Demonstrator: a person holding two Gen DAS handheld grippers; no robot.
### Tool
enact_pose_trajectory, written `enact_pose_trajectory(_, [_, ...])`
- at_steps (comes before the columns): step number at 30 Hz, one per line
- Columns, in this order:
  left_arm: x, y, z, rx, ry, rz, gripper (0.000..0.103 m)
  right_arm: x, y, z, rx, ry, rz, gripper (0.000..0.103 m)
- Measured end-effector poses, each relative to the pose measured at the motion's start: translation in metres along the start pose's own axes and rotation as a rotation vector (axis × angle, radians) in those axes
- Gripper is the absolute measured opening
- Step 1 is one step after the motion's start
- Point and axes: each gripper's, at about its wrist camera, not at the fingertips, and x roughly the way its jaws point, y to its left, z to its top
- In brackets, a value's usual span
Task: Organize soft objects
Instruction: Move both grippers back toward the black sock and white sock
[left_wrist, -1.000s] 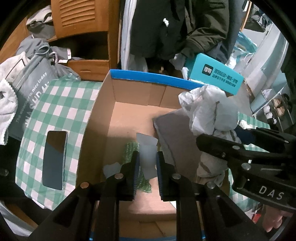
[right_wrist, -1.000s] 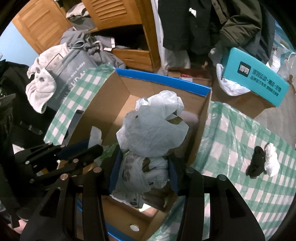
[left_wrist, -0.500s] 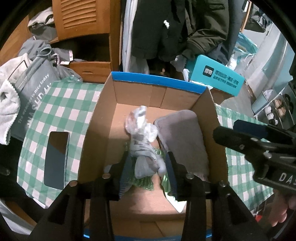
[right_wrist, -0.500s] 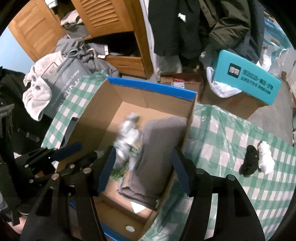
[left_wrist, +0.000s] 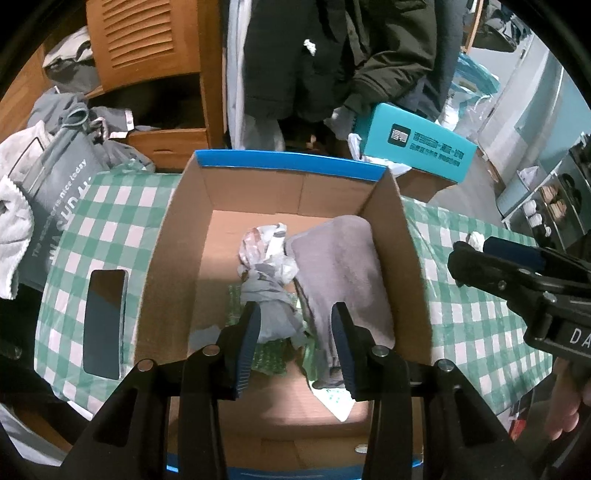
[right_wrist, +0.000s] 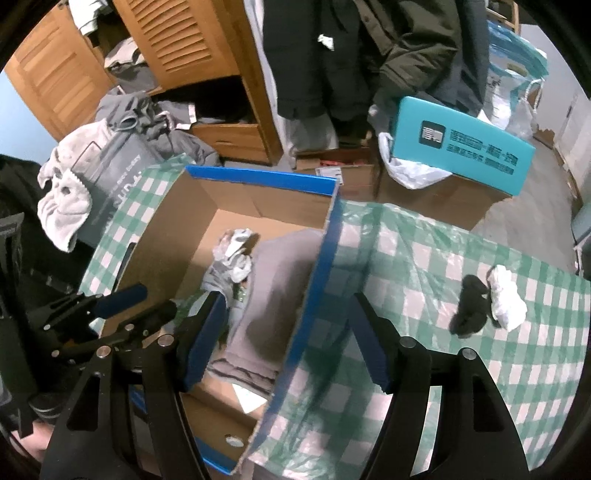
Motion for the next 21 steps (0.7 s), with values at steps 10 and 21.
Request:
enact_pose_trajectory(10, [0.003, -0.025, -0.002, 0.043, 0.009, -0.012, 0.041, -0.012, -0.028, -0.010, 0.037, -0.016, -0.024, 0.070])
enact_pose_trajectory(21, [0.003, -0.052, -0.003, 0.089, 0.013, -0.014, 0.044, -0.023, -0.062, -0.026, 0.075, -0.028, -0.057, 0.072])
